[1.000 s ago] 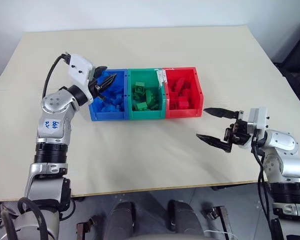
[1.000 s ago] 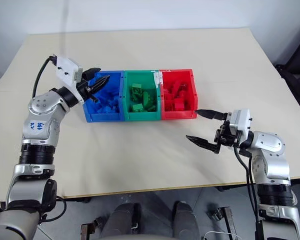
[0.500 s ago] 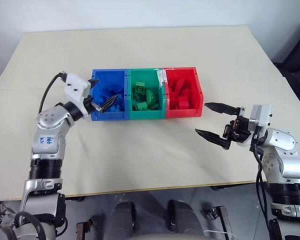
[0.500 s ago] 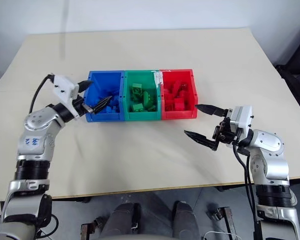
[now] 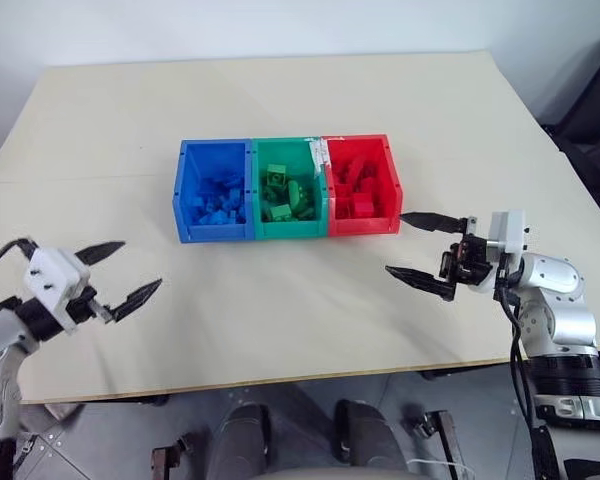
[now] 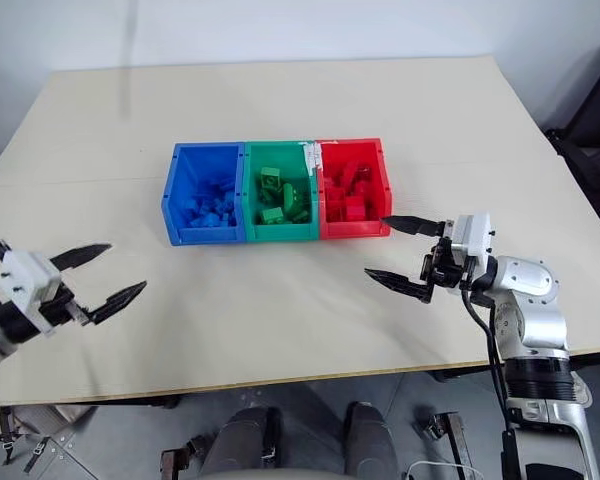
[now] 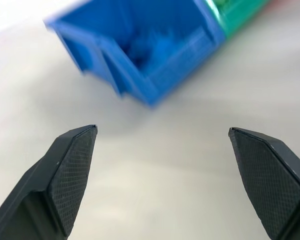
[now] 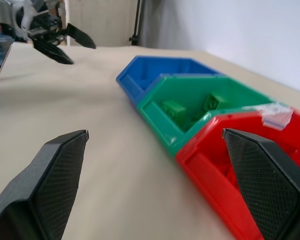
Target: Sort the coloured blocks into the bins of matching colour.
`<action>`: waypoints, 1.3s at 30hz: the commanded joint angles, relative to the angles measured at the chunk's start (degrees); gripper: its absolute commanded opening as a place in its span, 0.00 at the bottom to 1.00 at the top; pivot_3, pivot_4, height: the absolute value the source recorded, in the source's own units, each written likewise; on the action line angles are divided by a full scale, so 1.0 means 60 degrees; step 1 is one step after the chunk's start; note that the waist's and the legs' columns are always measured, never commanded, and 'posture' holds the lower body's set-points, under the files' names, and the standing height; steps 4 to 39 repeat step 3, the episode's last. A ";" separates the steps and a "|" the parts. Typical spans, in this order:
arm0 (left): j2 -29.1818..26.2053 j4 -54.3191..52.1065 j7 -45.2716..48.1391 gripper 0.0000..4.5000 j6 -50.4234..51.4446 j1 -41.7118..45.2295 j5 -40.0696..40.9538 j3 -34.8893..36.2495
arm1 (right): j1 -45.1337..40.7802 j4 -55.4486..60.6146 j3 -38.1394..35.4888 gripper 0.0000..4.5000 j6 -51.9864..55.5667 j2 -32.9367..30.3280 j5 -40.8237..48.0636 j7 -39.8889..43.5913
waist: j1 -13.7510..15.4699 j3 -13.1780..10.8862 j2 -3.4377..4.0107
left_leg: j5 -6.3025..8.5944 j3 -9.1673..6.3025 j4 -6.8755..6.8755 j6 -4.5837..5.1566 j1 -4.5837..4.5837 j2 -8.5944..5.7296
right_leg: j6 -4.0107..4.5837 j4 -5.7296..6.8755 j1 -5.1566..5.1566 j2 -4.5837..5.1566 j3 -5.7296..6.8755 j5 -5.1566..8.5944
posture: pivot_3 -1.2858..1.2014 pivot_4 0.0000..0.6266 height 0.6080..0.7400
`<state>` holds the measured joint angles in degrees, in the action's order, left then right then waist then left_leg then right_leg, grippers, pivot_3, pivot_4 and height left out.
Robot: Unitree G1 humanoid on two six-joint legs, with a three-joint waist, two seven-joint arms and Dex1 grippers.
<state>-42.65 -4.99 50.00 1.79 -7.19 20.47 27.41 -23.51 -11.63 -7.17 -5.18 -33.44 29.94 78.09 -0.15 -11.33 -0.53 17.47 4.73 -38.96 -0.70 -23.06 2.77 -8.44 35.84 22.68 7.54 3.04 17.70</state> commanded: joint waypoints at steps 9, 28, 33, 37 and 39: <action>0.0327 -0.1042 -0.0714 0.99 -0.0140 -0.0221 -0.0033 0.0288 | -0.0198 -0.0251 -0.0230 1.00 -0.0302 -0.0232 -0.0075 0.0215 | 0.0004 0.0000 0.0000 | 0.0001 0.0001 -0.0001 0.0002 0.0000 0.0000 | 0.0000 0.0003 -0.0002 0.0005 -0.0003 -0.0001 | 0.52 0.24 1.00; 0.0327 -0.1042 -0.0714 0.99 -0.0140 -0.0221 -0.0033 0.0288 | -0.0198 -0.0251 -0.0230 1.00 -0.0302 -0.0232 -0.0075 0.0215 | 0.0004 0.0000 0.0000 | 0.0001 0.0001 -0.0001 0.0002 0.0000 0.0000 | 0.0000 0.0003 -0.0002 0.0005 -0.0003 -0.0001 | 0.52 0.24 1.00; 0.0327 -0.1042 -0.0714 0.99 -0.0140 -0.0221 -0.0033 0.0288 | -0.0198 -0.0251 -0.0230 1.00 -0.0302 -0.0232 -0.0075 0.0215 | 0.0004 0.0000 0.0000 | 0.0001 0.0001 -0.0001 0.0002 0.0000 0.0000 | 0.0000 0.0003 -0.0002 0.0005 -0.0003 -0.0001 | 0.52 0.24 1.00; 0.0327 -0.1042 -0.0714 0.99 -0.0140 -0.0221 -0.0033 0.0288 | -0.0198 -0.0251 -0.0230 1.00 -0.0302 -0.0232 -0.0075 0.0215 | 0.0004 0.0000 0.0000 | 0.0001 0.0001 -0.0001 0.0002 0.0000 0.0000 | 0.0000 0.0003 -0.0002 0.0005 -0.0003 -0.0001 | 0.52 0.24 1.00; 0.0327 -0.1042 -0.0714 0.99 -0.0140 -0.0221 -0.0033 0.0288 | -0.0198 -0.0251 -0.0230 1.00 -0.0302 -0.0232 -0.0075 0.0215 | 0.0004 0.0000 0.0000 | 0.0001 0.0001 -0.0001 0.0002 0.0000 0.0000 | 0.0000 0.0003 -0.0002 0.0005 -0.0003 -0.0001 | 0.52 0.24 1.00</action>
